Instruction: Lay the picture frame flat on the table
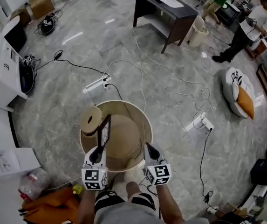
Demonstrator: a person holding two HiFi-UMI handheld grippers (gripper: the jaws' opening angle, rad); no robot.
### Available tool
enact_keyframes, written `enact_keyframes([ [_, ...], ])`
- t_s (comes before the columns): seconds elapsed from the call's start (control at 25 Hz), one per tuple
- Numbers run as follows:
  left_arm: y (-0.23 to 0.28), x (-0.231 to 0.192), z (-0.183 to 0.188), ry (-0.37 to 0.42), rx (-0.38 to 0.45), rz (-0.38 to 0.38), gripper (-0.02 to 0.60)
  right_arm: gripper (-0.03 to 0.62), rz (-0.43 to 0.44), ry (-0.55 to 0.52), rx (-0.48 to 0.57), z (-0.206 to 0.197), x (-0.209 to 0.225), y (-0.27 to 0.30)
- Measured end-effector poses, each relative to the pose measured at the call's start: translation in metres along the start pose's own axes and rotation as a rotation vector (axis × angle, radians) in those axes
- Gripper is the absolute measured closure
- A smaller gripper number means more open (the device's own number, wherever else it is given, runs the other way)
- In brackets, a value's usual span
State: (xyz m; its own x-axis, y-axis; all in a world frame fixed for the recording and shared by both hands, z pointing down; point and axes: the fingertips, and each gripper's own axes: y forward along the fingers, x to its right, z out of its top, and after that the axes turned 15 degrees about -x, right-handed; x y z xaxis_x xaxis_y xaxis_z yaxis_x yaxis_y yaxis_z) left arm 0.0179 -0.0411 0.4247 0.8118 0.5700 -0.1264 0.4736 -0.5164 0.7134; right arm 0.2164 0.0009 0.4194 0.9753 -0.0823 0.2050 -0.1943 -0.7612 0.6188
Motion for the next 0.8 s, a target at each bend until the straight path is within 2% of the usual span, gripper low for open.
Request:
enact_keyframes([
  [0.48,0.083,-0.010,-0.046,-0.061,-0.100,0.005,0.500,0.594,0.063,-0.021,-0.080,-0.027,0.016,0.084],
  [0.8,0.127,-0.026,-0.083,-0.101,-0.146,0.005,0.500,0.595,0.076,-0.017,-0.143,-0.067,0.022,0.126],
])
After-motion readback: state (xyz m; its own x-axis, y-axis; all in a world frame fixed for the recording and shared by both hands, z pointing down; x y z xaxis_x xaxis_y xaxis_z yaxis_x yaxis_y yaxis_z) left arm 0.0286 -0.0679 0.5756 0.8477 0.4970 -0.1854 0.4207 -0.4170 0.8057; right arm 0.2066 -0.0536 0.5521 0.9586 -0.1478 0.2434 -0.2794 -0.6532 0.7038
